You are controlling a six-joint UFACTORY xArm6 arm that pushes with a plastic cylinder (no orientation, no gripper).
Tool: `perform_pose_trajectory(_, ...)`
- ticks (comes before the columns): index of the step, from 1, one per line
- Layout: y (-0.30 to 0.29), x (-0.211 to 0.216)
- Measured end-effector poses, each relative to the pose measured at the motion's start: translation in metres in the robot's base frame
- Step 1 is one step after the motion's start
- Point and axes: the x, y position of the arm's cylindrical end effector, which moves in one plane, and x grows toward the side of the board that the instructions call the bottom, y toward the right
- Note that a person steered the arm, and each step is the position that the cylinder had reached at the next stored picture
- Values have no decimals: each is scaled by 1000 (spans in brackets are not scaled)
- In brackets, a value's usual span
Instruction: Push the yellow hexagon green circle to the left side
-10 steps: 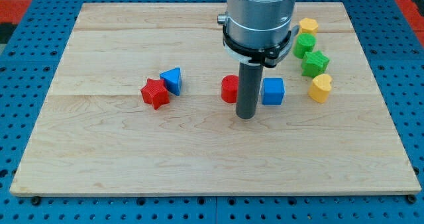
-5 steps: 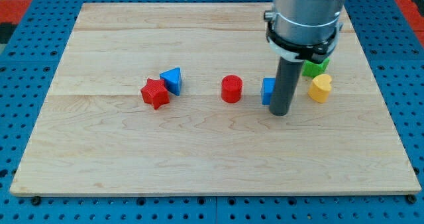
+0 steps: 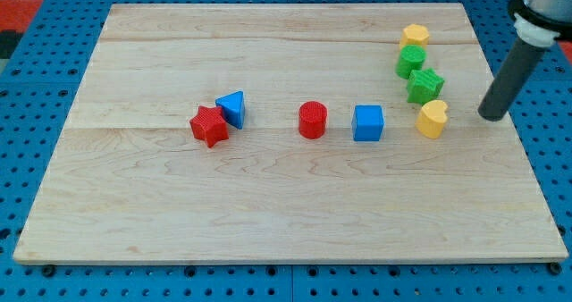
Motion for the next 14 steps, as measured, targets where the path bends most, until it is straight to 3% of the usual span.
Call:
perform_pose_trajectory(1,-2,-9)
perform_pose_trajectory(5,-21,-115)
perform_pose_trajectory(7,-54,-117)
perform_pose_trajectory(10,-43,-107)
perform_pose_trajectory(14,-82,-97)
